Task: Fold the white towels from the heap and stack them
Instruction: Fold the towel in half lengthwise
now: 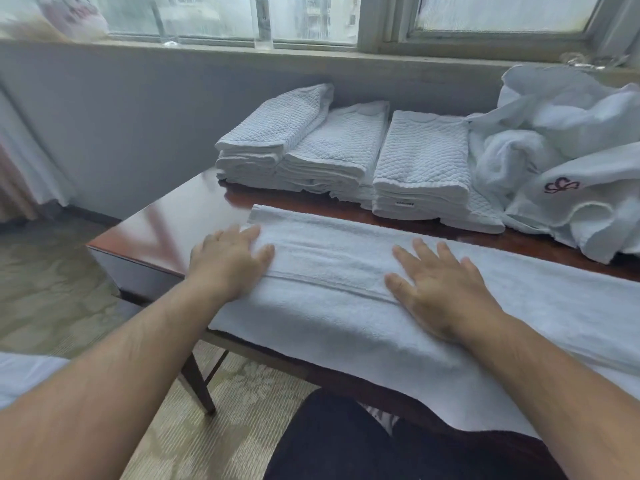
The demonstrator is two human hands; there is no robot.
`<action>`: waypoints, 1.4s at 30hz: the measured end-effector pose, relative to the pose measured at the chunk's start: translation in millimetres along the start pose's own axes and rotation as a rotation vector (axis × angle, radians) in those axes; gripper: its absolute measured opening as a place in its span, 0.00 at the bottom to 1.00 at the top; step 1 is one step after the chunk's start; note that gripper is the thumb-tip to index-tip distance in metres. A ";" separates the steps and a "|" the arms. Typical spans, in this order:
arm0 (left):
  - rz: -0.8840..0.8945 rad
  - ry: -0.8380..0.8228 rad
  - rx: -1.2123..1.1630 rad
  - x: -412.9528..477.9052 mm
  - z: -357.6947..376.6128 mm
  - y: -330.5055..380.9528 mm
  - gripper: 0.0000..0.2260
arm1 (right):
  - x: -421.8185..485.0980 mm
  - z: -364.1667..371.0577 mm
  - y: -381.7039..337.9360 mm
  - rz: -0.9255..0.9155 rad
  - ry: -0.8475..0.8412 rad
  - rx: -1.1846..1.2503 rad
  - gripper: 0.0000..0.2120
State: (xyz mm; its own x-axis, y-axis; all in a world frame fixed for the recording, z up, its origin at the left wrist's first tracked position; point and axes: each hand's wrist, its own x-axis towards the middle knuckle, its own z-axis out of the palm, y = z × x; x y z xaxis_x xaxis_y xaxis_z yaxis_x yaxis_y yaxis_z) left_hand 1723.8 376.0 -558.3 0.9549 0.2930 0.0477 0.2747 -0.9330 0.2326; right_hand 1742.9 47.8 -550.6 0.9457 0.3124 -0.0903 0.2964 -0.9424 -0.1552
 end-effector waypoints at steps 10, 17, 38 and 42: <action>-0.138 0.571 -0.675 -41.7 -3.7 -31.4 0.11 | -46.4 7.1 -33.1 -0.402 0.583 0.009 0.16; -0.410 0.201 -0.811 -88.1 42.5 -48.6 0.23 | -72.9 39.3 -60.4 -0.401 0.349 -0.394 0.56; 0.005 -0.207 -1.398 -96.2 -32.3 -68.2 0.28 | -93.6 6.5 -44.1 -0.586 0.894 -0.353 0.09; 0.077 -0.049 -1.106 -90.8 -34.0 -68.3 0.16 | -94.7 -22.0 -39.0 -0.507 0.720 -0.194 0.12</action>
State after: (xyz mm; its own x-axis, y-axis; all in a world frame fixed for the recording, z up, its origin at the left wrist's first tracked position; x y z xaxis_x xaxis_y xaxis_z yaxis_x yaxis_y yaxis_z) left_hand 1614.5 420.2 -545.5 0.9753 0.2109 0.0661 -0.0139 -0.2401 0.9707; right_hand 1644.7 52.3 -514.4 0.5305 0.6065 0.5922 0.6559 -0.7362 0.1664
